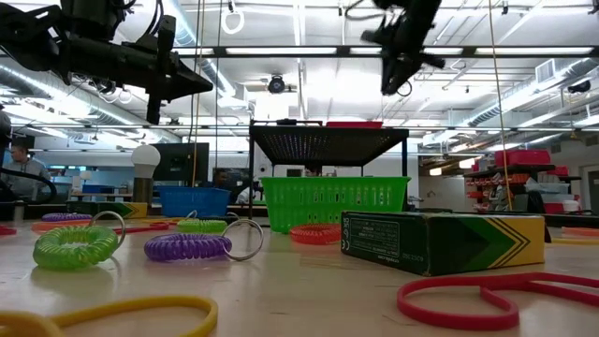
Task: Pick & Place Office Desk Supplies
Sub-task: Put the green bin on the shelf
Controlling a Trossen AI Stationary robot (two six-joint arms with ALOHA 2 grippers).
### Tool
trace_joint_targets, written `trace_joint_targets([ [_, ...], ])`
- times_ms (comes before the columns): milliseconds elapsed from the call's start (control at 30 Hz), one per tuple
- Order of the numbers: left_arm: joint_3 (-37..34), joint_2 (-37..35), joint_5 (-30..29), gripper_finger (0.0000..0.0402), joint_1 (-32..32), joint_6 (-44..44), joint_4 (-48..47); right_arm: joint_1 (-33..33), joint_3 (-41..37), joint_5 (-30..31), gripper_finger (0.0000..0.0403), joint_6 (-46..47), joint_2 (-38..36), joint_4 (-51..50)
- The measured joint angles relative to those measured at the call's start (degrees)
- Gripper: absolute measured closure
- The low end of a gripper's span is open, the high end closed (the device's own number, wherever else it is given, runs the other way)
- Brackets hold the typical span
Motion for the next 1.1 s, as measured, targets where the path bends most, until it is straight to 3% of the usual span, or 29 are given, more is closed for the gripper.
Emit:
trace_joint_targets([
  [133,0.0,0.0,1.9,0.0396,-0.61,-0.3,0.01,4.65,-12.83,-1.12,0.0391,-0.79,-10.3,8.44],
  [333,0.0,-0.02,1.03,0.0396,-4.54,0.11,-1.25,19.07,-31.03,-3.53,0.0396,10.23,-22.77,20.97],
  [467,0.0,-0.02,0.55,0.0395,-6.93,0.32,-6.2,33.2,-36.18,3.42,0.0395,22.5,-24.15,25.15],
  [633,-0.02,0.0,3.33,0.0395,-8.61,2.47,-9.93,50.33,-36.83,14.94,0.0399,41.1,-18.99,26.32],
  [767,-0.02,0.0,5.68,0.0395,-8.66,4.18,-10.22,57.64,-36.83,16.16,0.0392,58.99,-10.83,26.08],
  [933,-0.02,0.0,6.27,0.0395,-8.63,5.73,-10.45,57.58,-36.89,12.06,0.0347,73.18,-1.39,27.33],
  [1100,-0.02,0.0,8.09,0.0395,-8.66,5.77,-10.68,53.42,-36.89,7.07,0.0277,76.32,3.78,31.29],
])
